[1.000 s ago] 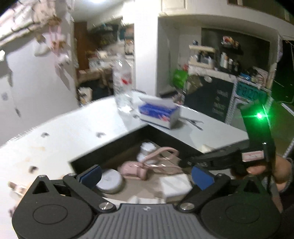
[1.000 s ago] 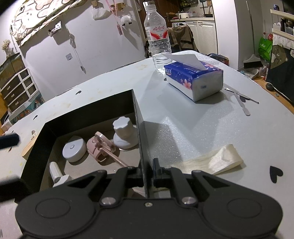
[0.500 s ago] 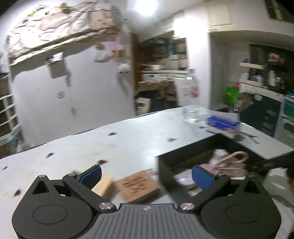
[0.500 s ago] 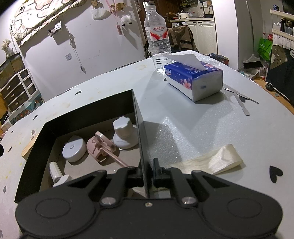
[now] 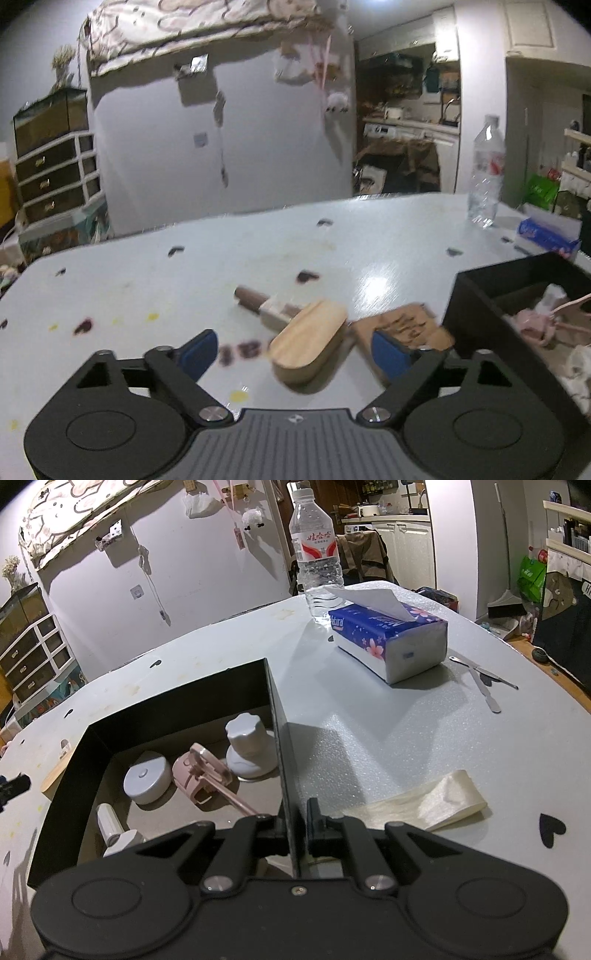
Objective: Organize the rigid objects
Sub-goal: 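Move the left gripper back and grasp the wooden oval block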
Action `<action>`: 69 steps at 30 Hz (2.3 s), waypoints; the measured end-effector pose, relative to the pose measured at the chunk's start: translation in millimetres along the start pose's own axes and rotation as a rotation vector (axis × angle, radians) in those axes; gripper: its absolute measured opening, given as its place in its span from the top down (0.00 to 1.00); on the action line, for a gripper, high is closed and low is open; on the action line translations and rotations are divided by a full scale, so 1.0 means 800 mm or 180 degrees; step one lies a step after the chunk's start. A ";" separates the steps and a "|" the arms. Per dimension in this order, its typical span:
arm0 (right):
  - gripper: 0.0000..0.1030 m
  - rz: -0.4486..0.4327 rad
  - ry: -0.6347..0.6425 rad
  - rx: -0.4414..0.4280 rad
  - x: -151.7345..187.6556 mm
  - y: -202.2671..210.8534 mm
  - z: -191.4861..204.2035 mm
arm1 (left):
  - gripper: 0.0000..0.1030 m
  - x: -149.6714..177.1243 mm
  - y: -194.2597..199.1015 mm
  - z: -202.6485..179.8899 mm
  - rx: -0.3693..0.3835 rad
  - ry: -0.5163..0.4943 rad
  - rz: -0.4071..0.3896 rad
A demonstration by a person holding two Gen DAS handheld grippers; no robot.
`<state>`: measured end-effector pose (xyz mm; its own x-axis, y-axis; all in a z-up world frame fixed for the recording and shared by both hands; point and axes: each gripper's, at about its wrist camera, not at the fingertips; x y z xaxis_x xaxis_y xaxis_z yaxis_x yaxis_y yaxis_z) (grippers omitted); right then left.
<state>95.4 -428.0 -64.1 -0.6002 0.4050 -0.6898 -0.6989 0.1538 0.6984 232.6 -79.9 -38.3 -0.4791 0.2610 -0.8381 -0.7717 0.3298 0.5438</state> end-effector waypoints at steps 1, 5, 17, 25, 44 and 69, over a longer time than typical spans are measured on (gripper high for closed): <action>0.92 0.0001 0.0001 0.0003 0.000 0.000 0.000 | 0.19 0.002 -0.008 0.002 -0.0026 -0.0007 0.0053; 0.92 0.0004 0.0002 0.0005 -0.001 0.000 0.001 | 0.23 0.010 -0.029 0.009 -0.0044 -0.0050 0.0161; 0.92 0.0002 -0.0011 0.0006 0.000 -0.001 0.001 | 0.39 -0.009 -0.091 0.003 0.0369 -0.0239 0.0364; 0.92 0.0001 -0.0008 0.0006 0.000 -0.001 0.001 | 0.60 -0.002 -0.085 0.001 0.0448 -0.0244 0.0426; 0.92 -0.0001 -0.0015 0.0001 0.000 0.000 -0.001 | 0.47 0.070 0.039 0.006 0.0780 -0.0594 0.0690; 0.92 0.0006 -0.0020 0.0006 0.000 0.001 0.002 | 0.00 0.042 -0.012 0.024 0.0333 0.0548 0.0712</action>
<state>95.7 -426.8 -63.3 -0.5989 0.4110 -0.6873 -0.6972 0.1548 0.7000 231.8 -56.8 -70.5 -0.7030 0.1830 -0.6872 -0.5960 0.3756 0.7097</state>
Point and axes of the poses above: each gripper's, at about its wrist camera, not at the fingertips, and y roughly against the way its jaws point, z to its left, x to its underside, and after that the axes turned 3 degrees about x, right-handed
